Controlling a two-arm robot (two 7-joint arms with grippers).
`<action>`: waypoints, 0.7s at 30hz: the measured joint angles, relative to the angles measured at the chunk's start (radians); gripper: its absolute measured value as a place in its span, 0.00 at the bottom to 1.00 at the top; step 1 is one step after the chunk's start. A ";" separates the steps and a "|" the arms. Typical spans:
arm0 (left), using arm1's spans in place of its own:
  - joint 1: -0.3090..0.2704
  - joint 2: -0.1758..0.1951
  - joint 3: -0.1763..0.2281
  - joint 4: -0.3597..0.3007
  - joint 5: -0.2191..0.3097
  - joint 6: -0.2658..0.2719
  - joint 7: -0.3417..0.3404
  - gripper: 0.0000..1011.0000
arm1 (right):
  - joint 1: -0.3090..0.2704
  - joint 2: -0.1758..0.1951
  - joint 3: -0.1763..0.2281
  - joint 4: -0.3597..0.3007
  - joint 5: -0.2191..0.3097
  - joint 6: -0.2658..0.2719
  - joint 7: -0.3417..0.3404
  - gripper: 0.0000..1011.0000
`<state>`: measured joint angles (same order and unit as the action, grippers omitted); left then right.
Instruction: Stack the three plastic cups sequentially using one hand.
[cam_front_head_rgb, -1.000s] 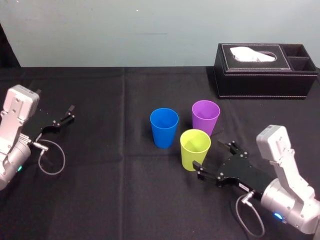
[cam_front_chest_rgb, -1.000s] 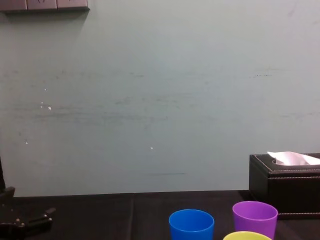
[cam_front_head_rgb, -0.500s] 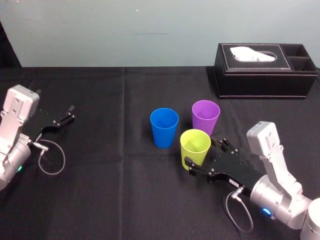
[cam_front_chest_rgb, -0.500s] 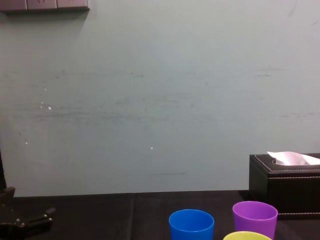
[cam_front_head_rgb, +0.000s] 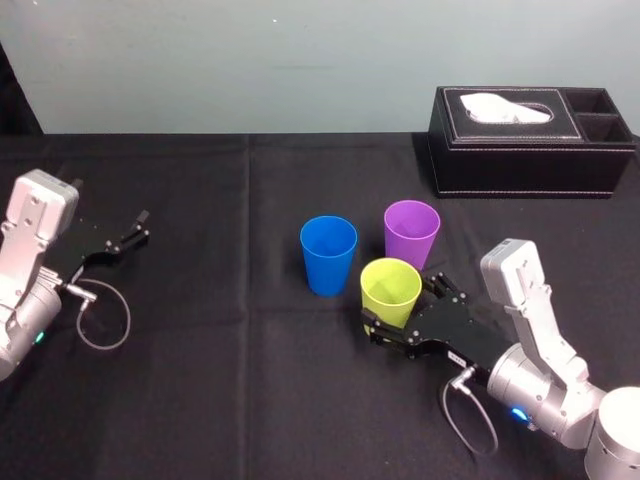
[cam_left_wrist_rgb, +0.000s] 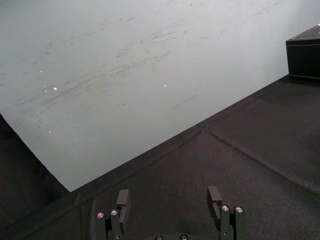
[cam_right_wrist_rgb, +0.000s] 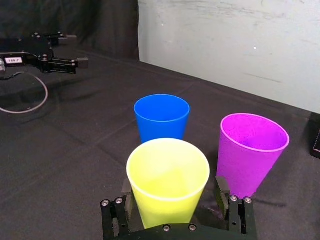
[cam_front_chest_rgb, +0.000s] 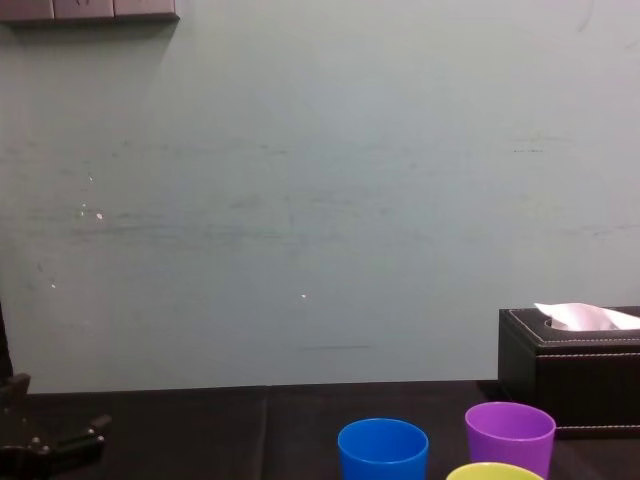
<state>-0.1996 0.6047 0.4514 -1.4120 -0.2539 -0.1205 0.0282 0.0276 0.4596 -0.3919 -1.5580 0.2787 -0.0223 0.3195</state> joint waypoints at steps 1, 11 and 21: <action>0.000 0.000 0.000 0.000 0.000 0.000 0.000 1.00 | 0.002 -0.006 0.002 0.004 -0.002 -0.003 0.004 0.99; 0.000 0.000 0.000 0.000 0.000 0.000 0.000 1.00 | 0.008 -0.036 0.016 0.026 -0.010 -0.021 0.029 0.99; 0.000 0.000 0.000 0.000 0.000 0.000 0.000 1.00 | 0.006 -0.048 0.025 0.031 -0.011 -0.021 0.035 0.99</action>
<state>-0.1995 0.6047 0.4515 -1.4120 -0.2539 -0.1205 0.0283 0.0333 0.4115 -0.3670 -1.5265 0.2672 -0.0435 0.3547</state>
